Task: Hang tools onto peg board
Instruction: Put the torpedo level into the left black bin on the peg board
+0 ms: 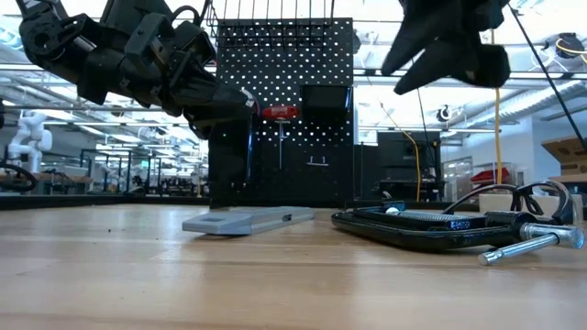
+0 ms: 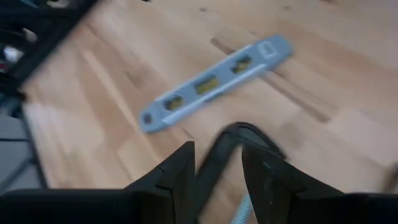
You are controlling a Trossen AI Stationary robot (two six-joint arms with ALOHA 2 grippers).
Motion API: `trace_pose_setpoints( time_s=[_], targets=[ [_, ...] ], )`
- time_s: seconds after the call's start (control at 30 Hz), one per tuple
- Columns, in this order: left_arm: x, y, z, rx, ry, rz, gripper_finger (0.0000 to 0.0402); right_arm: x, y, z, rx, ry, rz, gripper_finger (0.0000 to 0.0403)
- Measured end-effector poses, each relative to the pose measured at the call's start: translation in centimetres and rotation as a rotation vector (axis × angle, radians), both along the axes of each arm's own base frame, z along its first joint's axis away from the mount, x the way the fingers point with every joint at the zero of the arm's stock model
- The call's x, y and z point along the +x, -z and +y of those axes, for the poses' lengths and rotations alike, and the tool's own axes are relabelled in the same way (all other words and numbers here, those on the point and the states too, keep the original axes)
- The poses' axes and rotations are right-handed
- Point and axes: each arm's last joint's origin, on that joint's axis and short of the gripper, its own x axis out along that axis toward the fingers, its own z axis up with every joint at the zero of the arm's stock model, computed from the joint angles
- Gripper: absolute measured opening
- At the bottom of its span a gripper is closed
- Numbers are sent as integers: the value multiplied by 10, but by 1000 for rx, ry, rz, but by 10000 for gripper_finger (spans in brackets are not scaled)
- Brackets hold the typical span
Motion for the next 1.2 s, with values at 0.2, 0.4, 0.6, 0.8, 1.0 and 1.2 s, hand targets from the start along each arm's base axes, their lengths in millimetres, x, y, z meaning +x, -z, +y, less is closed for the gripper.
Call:
trace_pose_setpoints(
  time_s=[0.2, 0.4, 0.6, 0.8, 1.0, 1.2],
  targets=[
    [0, 0, 0, 0, 0, -2, 121, 4, 10, 2, 25, -27, -112, 127],
    [0, 0, 0, 0, 0, 4, 121, 7, 15, 0, 1, -28, -108, 127],
    [0, 1, 0, 0, 0, 6, 121, 13, 28, -1, -18, -22, -67, 127],
    [0, 1, 0, 0, 0, 7, 121, 19, 37, -5, -28, -5, -40, 127],
    [0, 1, 0, 0, 0, 13, 121, 23, 41, -9, -38, 3, -31, 127],
    [0, 1, 0, 2, -1, 15, 121, 28, 43, -11, -61, -16, -46, 127]
  ],
)
